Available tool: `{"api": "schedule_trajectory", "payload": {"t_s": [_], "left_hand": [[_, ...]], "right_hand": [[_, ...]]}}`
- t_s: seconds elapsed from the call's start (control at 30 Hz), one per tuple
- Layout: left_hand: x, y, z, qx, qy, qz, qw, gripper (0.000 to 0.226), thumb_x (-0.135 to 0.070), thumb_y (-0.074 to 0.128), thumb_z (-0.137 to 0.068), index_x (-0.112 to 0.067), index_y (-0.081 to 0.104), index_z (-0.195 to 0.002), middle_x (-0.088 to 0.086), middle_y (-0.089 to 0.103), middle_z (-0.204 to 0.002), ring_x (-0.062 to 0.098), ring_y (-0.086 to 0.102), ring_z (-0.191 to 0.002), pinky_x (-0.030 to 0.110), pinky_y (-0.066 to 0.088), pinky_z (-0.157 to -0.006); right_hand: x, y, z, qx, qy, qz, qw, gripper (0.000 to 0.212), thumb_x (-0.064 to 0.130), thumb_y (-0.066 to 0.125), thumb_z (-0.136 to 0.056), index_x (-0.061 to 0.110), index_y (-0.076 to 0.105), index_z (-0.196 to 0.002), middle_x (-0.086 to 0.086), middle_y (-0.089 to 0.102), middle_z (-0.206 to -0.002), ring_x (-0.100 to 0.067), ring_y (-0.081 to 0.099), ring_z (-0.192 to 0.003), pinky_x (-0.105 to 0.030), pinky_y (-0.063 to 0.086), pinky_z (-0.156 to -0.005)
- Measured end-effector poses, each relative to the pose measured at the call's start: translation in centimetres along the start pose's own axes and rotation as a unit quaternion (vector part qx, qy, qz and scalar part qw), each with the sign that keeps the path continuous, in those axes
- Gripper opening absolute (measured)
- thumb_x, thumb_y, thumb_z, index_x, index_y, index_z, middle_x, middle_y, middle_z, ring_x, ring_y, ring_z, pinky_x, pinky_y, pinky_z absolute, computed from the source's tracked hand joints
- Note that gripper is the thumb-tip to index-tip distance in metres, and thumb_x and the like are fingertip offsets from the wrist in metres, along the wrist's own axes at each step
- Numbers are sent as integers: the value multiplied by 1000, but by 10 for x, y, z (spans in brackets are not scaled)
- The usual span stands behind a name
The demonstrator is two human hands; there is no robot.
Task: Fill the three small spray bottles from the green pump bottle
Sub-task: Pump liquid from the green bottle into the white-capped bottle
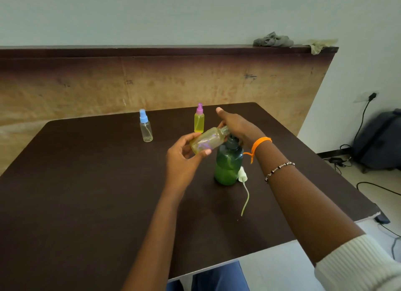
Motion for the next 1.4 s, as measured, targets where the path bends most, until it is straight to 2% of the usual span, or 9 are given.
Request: {"api": "schedule_trajectory", "payload": {"t_s": [0.13,0.23,0.37,0.5,0.63,0.77,0.93,1.13,1.4], "left_hand": [[-3,-3,-1,2,7,-9,1000,42,-1,76,-73,-25,63,-105,-4,69,-102,-1,66,-88,13,49,-73],[-1,-2,-3,3,7,-15,1000,43,1,76,-73,-23,63,-106,-3,69,-102,-2,65,-87,14,50,-74],[3,0,-3,4,-1,-13,1000,44,4,74,-73,-18,63,-109,-4,68,-103,-3,65,-88,14,50,-76],[1,-1,-2,3,1,-12,1000,43,1,76,-73,-20,63,-108,-6,68,-102,-2,65,-90,14,50,-75],[-3,-5,-2,1,8,-14,1000,44,-1,77,-72,-19,63,-110,-6,68,-104,1,66,-92,15,51,-76],[-1,-4,-3,1,3,-18,1000,46,1,76,-72,-17,63,-112,-2,69,-106,1,66,-92,15,51,-77],[0,-2,0,-1,-6,-16,1000,44,2,75,-73,-18,63,-110,-7,69,-102,-2,65,-90,14,50,-75],[-7,-3,-2,1,1,-17,1000,44,2,75,-73,-15,63,-112,-8,68,-101,-3,65,-87,13,49,-74],[-1,0,-3,1,-7,-24,1000,43,1,75,-73,-19,64,-109,-4,69,-104,-3,65,-87,13,50,-74]], "right_hand": [[5,-1,8,50,2,-21,999,65,59,23,-95,5,56,-80,-6,50,-66,-16,44,-62,-29,35,-61],[-1,1,0,9,2,-26,1000,65,59,26,-95,9,57,-68,-6,55,-62,-17,49,-62,-27,36,-59],[-6,2,-4,-19,-5,-27,999,63,58,27,-95,10,58,-67,-5,57,-64,-15,51,-63,-29,37,-66],[1,0,5,-4,1,-5,1000,62,58,24,-96,10,56,-70,-6,55,-62,-15,49,-60,-26,31,-55],[6,-2,12,43,14,-17,999,59,57,27,-96,10,53,-71,-7,53,-62,-15,47,-61,-25,30,-55],[1,-1,5,-7,8,-11,1000,49,47,35,-97,12,53,-67,-4,54,-60,-14,47,-56,-26,31,-54],[-1,1,9,-9,21,1,1000,46,44,33,-98,12,51,-70,-4,54,-62,-14,46,-55,-26,29,-53],[12,0,17,85,35,3,996,59,58,27,-95,12,54,-71,-8,55,-64,-18,49,-67,-32,39,-75],[3,1,19,25,23,-22,999,53,53,29,-97,13,51,-71,-4,53,-70,-13,47,-63,-27,33,-55]]}}
Point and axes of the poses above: each hand's wrist, its own z-axis away from the middle knuckle, its own y-axis out of the palm, x = y × z, the point moved 4 cm from there along -z, towards the middle knuckle
